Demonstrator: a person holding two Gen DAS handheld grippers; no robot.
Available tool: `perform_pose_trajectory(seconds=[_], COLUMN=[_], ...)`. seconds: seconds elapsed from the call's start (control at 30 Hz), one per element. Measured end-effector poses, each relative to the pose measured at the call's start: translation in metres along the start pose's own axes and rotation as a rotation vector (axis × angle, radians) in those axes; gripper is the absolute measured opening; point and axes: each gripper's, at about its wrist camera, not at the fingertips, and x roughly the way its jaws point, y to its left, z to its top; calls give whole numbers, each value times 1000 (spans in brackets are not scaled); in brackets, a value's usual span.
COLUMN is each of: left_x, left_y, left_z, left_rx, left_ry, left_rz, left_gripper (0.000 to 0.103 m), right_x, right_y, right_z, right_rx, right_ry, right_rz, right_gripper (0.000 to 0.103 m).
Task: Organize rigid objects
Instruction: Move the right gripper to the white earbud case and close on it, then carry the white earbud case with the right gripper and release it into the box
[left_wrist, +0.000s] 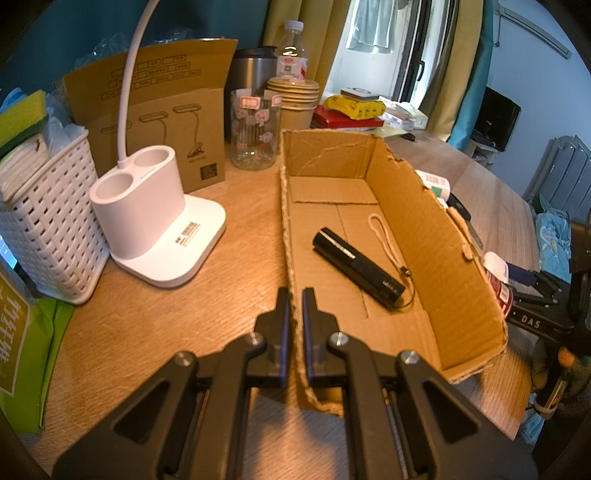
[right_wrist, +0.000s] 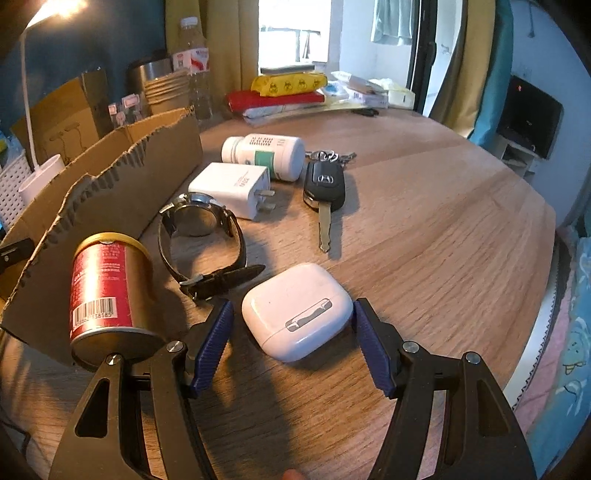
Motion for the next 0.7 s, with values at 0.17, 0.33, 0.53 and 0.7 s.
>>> perform_pose_trajectory(seconds=[0.17,0.33,0.53,0.7], left_x=[0,0,-1,-1], left_y=[0,0,0,0], left_z=[0,0,0,0], left_rx=[0,0,0,0], left_ry=[-1,-1,-1,-1], left_rz=[0,0,0,0], left_gripper=[6,6,6,6], right_x=[-2,-4,-7,-11], right_y=[3,3,0,0], right_z=[-2,-2,-3,-2], right_rx=[-23,-24,-8,2], right_ry=[-17,-29,-37,-46], right_rz=[-18,-25,-22,-13], right_gripper=[63,62,62,62])
